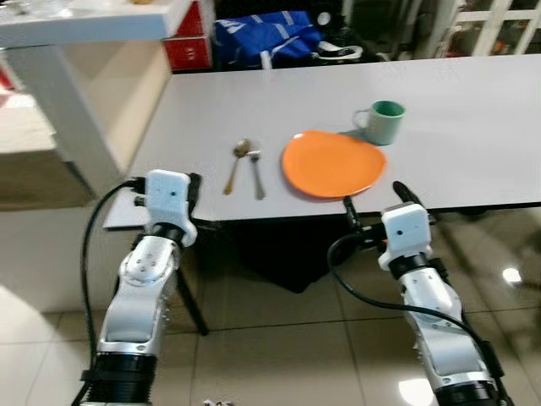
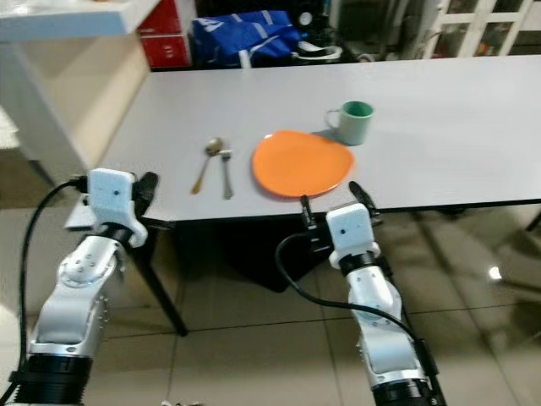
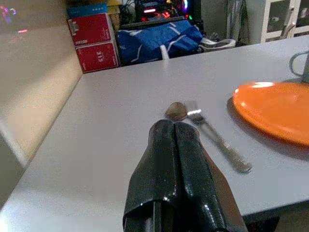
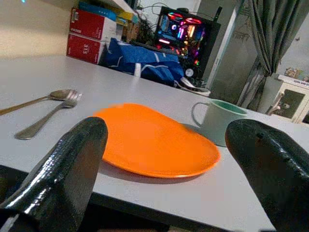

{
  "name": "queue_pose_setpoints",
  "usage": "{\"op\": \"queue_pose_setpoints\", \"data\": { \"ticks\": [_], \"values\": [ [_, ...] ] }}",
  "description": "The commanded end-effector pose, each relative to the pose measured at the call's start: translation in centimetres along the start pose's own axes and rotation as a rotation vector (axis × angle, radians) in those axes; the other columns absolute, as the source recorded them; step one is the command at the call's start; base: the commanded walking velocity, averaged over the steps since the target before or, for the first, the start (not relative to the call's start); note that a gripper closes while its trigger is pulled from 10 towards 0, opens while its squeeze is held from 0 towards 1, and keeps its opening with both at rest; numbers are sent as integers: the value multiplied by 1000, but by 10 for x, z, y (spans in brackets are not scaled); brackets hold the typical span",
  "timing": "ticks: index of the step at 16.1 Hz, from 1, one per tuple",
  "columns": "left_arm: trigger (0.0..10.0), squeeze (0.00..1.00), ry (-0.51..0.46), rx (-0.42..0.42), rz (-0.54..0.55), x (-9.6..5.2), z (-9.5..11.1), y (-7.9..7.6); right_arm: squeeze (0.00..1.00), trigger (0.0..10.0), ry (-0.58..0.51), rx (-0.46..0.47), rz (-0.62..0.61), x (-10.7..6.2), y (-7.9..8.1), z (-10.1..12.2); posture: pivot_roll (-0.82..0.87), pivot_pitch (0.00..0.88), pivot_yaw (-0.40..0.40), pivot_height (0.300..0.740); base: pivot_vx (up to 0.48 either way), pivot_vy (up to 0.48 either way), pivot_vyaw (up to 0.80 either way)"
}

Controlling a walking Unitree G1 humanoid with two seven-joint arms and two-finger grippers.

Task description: Setting the table

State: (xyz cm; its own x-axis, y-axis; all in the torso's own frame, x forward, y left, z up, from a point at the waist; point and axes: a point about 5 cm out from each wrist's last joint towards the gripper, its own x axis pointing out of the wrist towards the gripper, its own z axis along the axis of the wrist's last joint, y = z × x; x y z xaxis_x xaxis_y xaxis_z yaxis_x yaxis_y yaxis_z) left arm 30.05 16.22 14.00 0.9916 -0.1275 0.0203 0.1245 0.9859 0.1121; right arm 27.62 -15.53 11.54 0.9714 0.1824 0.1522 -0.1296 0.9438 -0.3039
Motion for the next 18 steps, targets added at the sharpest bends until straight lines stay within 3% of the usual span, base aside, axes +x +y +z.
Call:
{"op": "queue_pose_setpoints", "data": {
  "ticks": [1,6,10,13,18],
  "values": [
    [10000,0,-2,24,10,1,2,6,0,10000,-33,0,13,0,6,6,-160,0,88,740,0,431,0],
    [10000,0,-11,49,-22,7,6,2,0,10000,-60,-16,28,-1,10,9,-163,0,95,740,138,386,0],
    [10000,0,4,76,-40,12,5,-3,0,10000,-58,-6,22,-1,11,9,-171,0,101,740,323,0,-538],
    [10000,0,-27,68,-46,12,10,-7,0,10000,-64,-12,24,-1,11,10,-172,0,102,740,0,0,0],
    [10000,0,-35,50,-80,12,11,-17,0,10000,-75,-19,35,0,14,11,-168,0,104,740,454,0,0]
  ]
}}
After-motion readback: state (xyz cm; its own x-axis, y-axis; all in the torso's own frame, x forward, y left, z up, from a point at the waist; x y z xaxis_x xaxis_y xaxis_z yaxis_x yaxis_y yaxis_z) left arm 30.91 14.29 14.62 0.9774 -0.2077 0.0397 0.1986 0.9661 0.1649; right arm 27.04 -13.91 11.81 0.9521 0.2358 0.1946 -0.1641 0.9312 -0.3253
